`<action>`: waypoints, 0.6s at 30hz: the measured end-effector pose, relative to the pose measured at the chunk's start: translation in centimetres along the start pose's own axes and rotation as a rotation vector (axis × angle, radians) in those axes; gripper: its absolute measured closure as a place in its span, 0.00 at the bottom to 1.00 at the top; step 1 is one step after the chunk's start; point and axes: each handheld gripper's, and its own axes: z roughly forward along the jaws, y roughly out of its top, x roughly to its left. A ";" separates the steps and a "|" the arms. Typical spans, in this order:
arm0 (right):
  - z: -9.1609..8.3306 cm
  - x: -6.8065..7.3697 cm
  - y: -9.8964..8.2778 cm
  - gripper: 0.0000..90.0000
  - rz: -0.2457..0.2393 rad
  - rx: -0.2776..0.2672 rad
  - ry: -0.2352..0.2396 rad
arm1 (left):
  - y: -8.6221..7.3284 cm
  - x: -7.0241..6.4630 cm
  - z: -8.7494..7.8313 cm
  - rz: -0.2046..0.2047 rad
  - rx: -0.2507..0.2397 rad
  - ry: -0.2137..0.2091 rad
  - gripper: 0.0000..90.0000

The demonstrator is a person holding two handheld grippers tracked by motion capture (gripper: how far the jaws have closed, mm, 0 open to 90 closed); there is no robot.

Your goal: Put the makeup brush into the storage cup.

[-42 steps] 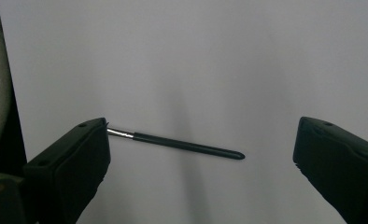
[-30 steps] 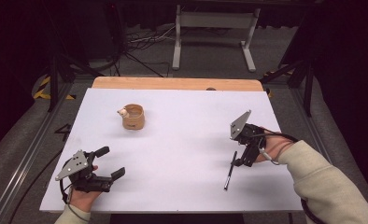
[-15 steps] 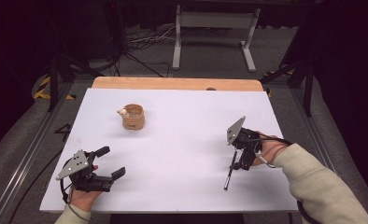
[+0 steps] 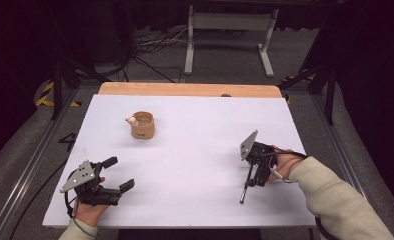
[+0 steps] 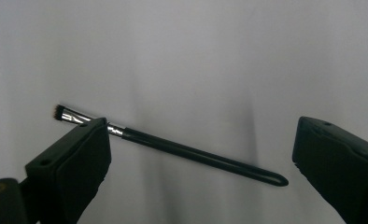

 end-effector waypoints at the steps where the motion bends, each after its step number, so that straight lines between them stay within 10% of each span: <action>1: 0.1 0.0 0.0 0.06 -0.004 0.003 0.002 | 0.0 0.0 0.0 0.001 0.001 -0.001 0.00; 18: 1.3 0.1 -0.3 0.07 -0.002 0.068 0.019 | 0.0 0.0 0.0 -0.007 0.001 0.001 0.00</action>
